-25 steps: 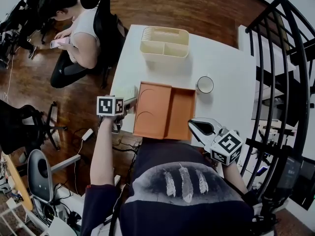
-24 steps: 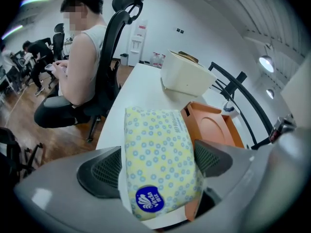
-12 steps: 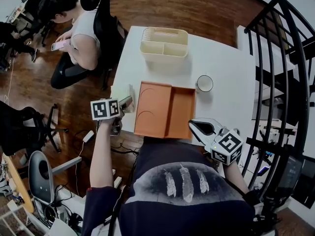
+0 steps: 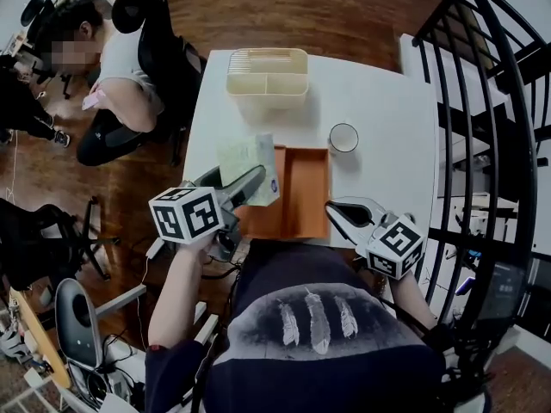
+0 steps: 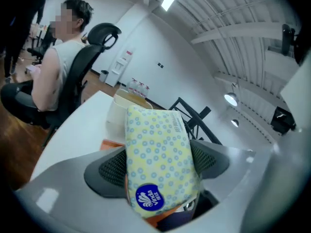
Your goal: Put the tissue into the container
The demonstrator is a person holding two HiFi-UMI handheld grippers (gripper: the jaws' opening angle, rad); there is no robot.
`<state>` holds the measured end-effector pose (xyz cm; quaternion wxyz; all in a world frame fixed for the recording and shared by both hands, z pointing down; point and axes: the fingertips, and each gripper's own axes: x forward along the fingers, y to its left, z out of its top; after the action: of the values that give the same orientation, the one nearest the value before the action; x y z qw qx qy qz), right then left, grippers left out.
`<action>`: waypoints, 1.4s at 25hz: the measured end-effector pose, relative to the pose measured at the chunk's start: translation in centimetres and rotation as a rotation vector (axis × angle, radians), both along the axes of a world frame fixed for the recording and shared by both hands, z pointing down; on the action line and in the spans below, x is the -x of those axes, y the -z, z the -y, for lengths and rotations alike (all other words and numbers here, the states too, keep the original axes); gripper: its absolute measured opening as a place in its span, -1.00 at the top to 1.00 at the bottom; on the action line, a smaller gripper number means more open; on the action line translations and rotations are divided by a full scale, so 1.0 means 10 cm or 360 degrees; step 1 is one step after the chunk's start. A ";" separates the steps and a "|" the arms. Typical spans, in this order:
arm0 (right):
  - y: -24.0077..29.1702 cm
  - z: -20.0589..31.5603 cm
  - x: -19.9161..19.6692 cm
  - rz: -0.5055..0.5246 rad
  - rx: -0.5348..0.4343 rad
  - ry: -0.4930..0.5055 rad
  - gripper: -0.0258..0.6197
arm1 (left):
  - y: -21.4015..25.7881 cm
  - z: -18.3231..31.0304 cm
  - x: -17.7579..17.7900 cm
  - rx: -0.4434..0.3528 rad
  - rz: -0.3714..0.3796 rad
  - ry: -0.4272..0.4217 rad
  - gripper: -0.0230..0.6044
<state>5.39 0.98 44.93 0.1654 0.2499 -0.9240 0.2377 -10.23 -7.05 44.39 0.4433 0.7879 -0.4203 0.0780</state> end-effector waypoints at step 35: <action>-0.13 -0.11 -0.47 -0.0002 0.0061 -0.0013 0.92 | -1.28 -0.44 -1.47 0.0368 0.0304 -0.0266 -0.46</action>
<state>10.05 2.07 46.20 0.1699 0.2507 -0.9181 0.2558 4.44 -2.63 57.16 0.4808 0.7529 -0.3818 0.2370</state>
